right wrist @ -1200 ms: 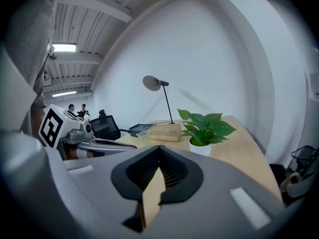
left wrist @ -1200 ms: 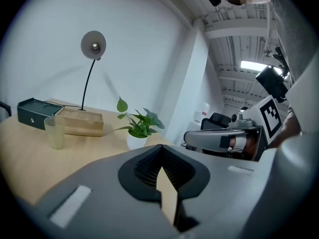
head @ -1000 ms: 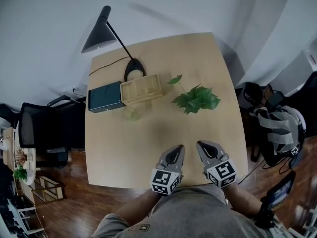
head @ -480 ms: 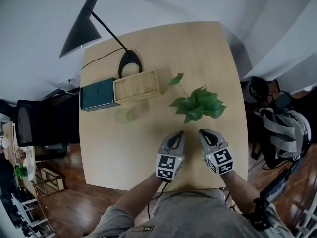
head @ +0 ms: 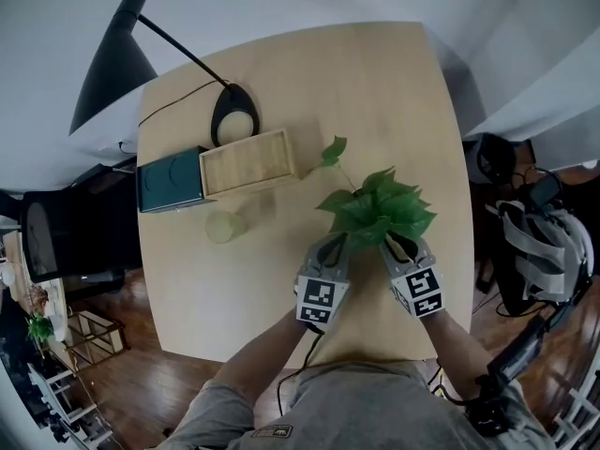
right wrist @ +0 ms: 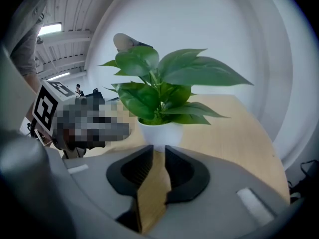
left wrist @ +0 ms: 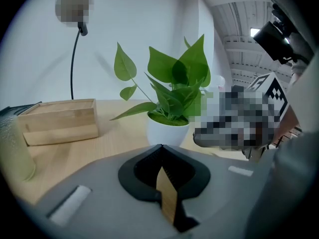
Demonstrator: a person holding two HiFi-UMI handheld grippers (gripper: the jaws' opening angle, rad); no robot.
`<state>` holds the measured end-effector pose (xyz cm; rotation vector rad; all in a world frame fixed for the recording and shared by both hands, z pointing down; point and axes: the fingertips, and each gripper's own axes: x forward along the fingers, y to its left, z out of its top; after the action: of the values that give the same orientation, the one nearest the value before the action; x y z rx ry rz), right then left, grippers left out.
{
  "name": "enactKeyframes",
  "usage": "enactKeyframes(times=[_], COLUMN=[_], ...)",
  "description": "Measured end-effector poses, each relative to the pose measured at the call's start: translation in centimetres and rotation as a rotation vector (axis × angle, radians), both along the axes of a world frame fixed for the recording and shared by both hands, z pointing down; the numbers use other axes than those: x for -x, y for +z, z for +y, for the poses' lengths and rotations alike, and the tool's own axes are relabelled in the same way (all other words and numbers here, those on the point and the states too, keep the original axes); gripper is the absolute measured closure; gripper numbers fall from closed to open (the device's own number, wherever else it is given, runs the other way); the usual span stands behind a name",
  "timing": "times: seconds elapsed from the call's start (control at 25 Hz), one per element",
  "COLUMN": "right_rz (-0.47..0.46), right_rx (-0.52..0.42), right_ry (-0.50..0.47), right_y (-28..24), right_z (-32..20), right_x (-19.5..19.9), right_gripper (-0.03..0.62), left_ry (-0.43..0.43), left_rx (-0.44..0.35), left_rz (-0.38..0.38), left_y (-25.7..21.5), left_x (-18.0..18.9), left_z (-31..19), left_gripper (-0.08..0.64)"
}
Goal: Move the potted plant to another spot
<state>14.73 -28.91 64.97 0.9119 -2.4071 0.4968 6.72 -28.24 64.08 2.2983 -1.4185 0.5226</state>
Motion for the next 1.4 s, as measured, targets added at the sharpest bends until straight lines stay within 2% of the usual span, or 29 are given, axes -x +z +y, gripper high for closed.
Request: enactKeyframes(times=[0.08, 0.16, 0.24, 0.4, 0.84, 0.96, 1.04, 1.08, 1.4], right_rz=[0.017, 0.035, 0.05, 0.075, 0.048, 0.055, 0.065, 0.071, 0.092], right_rx=[0.006, 0.0, -0.011, -0.058, -0.154, -0.179, -0.197, -0.206, -0.22], right_ry=[-0.03, -0.068, -0.102, -0.153, -0.222, -0.241, -0.253, -0.255, -0.241], right_y=[0.6, 0.8, 1.0, 1.0, 1.1, 0.9, 0.9, 0.9, 0.9], right_z=[-0.4, -0.8, -1.2, -2.5, -4.0, -4.4, -4.7, -4.8, -4.8], right_x=[0.3, 0.7, 1.0, 1.4, 1.7, 1.8, 1.9, 2.0, 2.0], right_gripper=[0.427, 0.351, 0.298, 0.239, 0.232, 0.232, 0.248, 0.287, 0.296], left_ry=[0.029, 0.08, 0.137, 0.23, 0.407, 0.45, 0.473, 0.476, 0.45], left_rx=[-0.002, -0.006, -0.024, -0.079, -0.127, -0.143, -0.153, -0.157, -0.16], left_rz=[-0.013, -0.016, -0.021, -0.048, -0.093, -0.109, -0.127, -0.14, -0.172], left_y=[0.4, 0.8, 1.0, 0.9, 1.2, 1.1, 1.1, 1.1, 1.1], left_x=[0.0, -0.3, -0.7, -1.2, -1.6, -1.9, -2.2, -2.3, -2.4], left_z=[-0.4, -0.6, -0.9, -2.0, -4.2, -4.6, -4.9, -5.1, -5.4], left_gripper=[0.553, 0.431, 0.324, 0.253, 0.196, 0.196, 0.226, 0.25, 0.255])
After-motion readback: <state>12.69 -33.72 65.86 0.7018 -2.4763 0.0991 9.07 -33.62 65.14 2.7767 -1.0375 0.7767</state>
